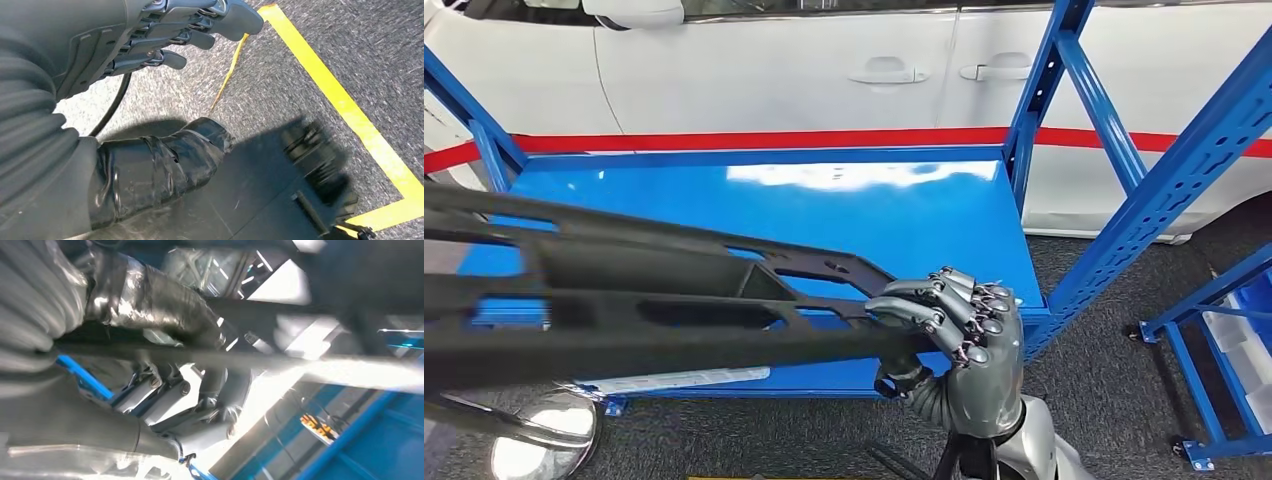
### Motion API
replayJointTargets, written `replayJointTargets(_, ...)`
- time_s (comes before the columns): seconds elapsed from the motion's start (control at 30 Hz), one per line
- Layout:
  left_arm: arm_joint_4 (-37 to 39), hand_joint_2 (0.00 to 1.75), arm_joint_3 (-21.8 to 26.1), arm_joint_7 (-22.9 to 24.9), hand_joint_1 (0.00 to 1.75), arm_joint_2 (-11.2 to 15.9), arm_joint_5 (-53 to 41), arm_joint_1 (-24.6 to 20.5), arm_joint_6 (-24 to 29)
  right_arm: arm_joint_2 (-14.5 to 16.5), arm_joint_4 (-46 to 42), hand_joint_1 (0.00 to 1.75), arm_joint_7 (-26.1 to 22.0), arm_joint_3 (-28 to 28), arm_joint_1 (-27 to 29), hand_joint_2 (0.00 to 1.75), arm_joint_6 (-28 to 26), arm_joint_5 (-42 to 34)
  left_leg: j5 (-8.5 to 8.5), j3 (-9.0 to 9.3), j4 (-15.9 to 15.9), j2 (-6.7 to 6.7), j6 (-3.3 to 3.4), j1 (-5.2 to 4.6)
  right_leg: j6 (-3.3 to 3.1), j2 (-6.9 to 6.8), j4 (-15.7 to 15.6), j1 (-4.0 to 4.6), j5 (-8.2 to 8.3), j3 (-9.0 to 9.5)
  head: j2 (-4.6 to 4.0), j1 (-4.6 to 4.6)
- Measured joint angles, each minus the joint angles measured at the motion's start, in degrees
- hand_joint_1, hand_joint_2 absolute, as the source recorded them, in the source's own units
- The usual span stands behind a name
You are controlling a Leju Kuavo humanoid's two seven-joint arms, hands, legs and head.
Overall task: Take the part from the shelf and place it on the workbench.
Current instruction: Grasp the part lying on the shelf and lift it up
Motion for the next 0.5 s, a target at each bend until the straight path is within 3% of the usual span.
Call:
replayJointTargets(0.07,0.0,1.75,0.0,0.7,0.0,0.0,-0.7,-0.5,-0.4,0.8,0.5,1.75,-0.1,0.0,0.9,1.75,-0.3,0.1,2.48,4.01,-7.4,-0.03,0.91,-0.51,0.14,0.07,-0.1,0.09,0.34,-0.13,0.0,0.07)
replayJointTargets(0.13,0.0,1.75,0.0,1.5,0.0,0.2,-1.3,-0.9,-1.3,1.6,1.0,1.75,-0.1,0.0,1.9,1.75,-0.8,0.5,3.35,5.39,-10.3,-0.07,1.32,-1.05,0.68,-0.01,-0.2,-0.06,0.8,-0.28,0.0,0.09)
replayJointTargets(0.2,0.0,1.75,0.0,2.3,0.0,0.6,-1.7,-1.2,-2.5,2.4,1.3,1.75,-0.1,-0.1,3.3,1.75,-1.2,0.5,4.39,5.32,-10.9,0.02,1.57,-1.12,1.33,-0.09,-0.4,-0.22,1.07,-0.38,0.0,0.08)
replayJointTargets(0.23,0.0,1.75,0.0,2.5,0.0,0.8,-1.7,-1.2,-2.9,2.8,1.3,1.75,-0.1,-0.2,4.1,1.75,-1.3,0.5,5.0,5.27,-11.5,0.12,1.8,-1.0,1.54,-0.06,-0.1,-0.22,0.44,-0.51,0.0,0.11)
replayJointTargets(0.3,0.0,1.75,0.0,2.7,0.0,1.2,-1.8,-1.4,-3.4,3.7,1.5,1.75,-0.1,-0.5,6.0,1.75,-1.3,0.5,6.23,4.76,-12.4,0.36,2.41,-0.66,1.73,0.03,3.4,-0.15,-3.56,-1.56,0.0,0.21)
replayJointTargets(0.37,0.0,1.75,0.0,2.7,0.0,1.5,-1.7,-1.7,-3.5,4.5,1.6,1.75,-0.1,-0.8,7.7,1.75,-1.4,0.5,6.99,3.55,-12.2,0.41,2.7,-0.67,1.88,0.07,10.0,-0.12,-8.44,-3.27,0.0,0.3)
replayJointTargets(0.4,0.0,1.75,0.0,2.6,0.0,1.6,-1.6,-1.7,-3.4,4.8,1.6,1.75,-0.1,-1.0,8.4,1.75,-1.4,0.5,7.35,2.81,-12.0,0.46,2.66,-0.65,2.02,0.06,12.6,-0.15,-9.49,-3.61,0.0,0.29)
replayJointTargets(0.43,0.0,1.75,0.0,2.4,0.0,1.7,-1.5,-1.8,-3.2,5.1,1.6,1.75,-0.1,-1.1,9.0,1.75,-1.4,0.5,7.7,2.05,-11.8,0.51,2.57,-0.61,2.18,0.06,13.6,-0.22,-9.34,-3.21,0.0,0.29)
replayJointTargets(0.5,0.0,1.75,0.0,1.8,0.0,1.7,-1.1,-1.9,-2.8,5.7,1.7,1.75,-0.1,-1.2,10.0,1.75,-1.4,0.2,8.32,0.36,-10.9,0.59,2.21,-0.38,2.58,0.03,9.9,-0.5,-6.46,0.35,0.0,0.29)
